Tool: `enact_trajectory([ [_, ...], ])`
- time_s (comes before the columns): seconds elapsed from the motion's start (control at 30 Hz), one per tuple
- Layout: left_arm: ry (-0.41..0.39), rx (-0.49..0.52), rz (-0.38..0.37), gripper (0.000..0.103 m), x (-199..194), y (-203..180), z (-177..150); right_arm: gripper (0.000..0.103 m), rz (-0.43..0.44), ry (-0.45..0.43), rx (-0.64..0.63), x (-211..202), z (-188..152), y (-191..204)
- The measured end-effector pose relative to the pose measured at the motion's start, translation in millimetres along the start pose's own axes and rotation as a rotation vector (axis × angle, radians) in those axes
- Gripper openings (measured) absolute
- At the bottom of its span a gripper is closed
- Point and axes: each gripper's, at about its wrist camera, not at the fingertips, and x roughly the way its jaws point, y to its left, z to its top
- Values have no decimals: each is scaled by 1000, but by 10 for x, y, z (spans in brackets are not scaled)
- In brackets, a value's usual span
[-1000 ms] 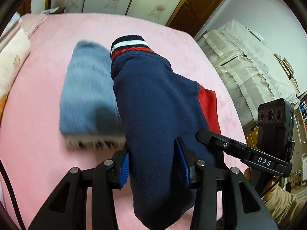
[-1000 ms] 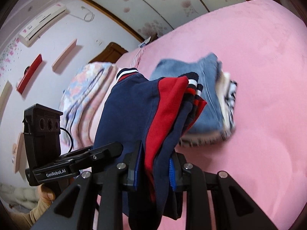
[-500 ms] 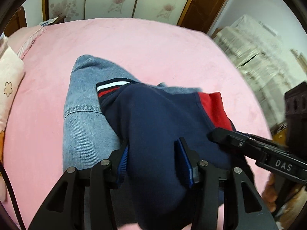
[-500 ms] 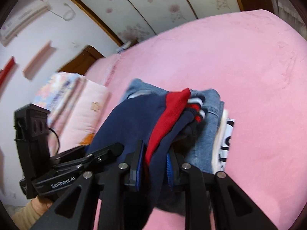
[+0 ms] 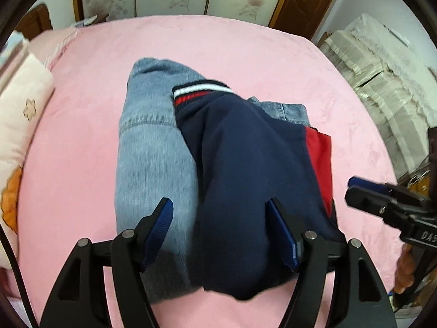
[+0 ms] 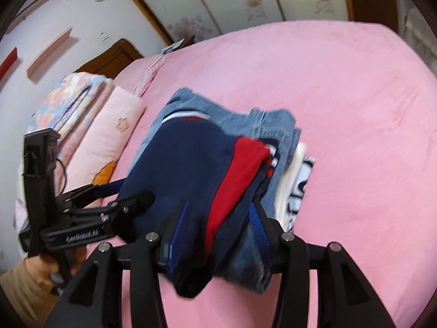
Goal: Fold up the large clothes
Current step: 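Grasp the navy bundle with both tools and lift it onto the jeans stack, then lower the navy bundle onto the blue jeans and adjust it with both tools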
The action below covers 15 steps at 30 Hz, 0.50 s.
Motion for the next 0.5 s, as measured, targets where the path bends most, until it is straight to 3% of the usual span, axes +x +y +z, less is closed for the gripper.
enact_trajectory([
  [0.23, 42, -57, -85, 69, 57, 100, -90, 50, 171, 51, 197, 332, -216, -244],
  [0.5, 58, -42, -113, 69, 113, 151, -171, 51, 400, 38, 396, 801, -323, -512],
])
